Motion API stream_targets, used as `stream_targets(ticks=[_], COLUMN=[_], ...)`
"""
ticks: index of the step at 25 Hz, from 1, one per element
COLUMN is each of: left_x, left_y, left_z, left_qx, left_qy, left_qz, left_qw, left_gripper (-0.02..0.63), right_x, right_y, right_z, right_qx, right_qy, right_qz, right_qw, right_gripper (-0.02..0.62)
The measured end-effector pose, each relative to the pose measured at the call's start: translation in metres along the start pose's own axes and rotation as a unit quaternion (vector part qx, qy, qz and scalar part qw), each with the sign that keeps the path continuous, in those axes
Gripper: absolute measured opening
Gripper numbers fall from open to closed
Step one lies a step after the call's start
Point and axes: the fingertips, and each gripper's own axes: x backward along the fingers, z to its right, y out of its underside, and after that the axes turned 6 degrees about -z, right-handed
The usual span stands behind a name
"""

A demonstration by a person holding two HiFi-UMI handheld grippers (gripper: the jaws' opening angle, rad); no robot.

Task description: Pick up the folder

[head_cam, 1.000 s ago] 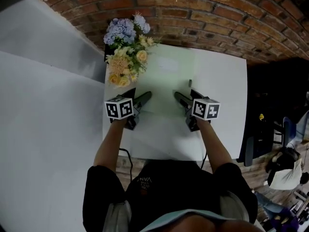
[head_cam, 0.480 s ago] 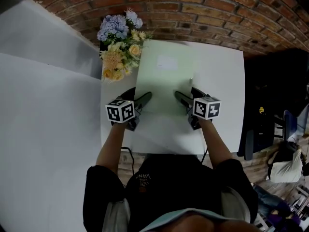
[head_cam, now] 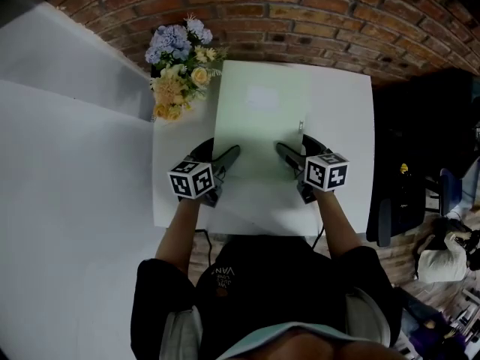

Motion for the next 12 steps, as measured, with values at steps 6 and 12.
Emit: stream_targets(ticks=[6, 12], left_x=[0.002, 0.012], left_y=[-0.005, -0.018], left_z=[0.026, 0.052], left_qx=[-0.014, -0.025], left_qy=[-0.004, -0.009], left_qz=[0.03, 0.071], left_qw=[0.9995, 0.9971], left_gripper=[0.353, 0.352], right_x=[0.025, 0.051], right_y=[-0.009, -0.028], right_z=[0.002, -0.003], right_qx=[0.028, 0.056], right_qy=[0.0, -0.007], right_qz=[0.015, 0.047], right_qw=[1.0, 0.997], right_gripper=[0.362, 0.36])
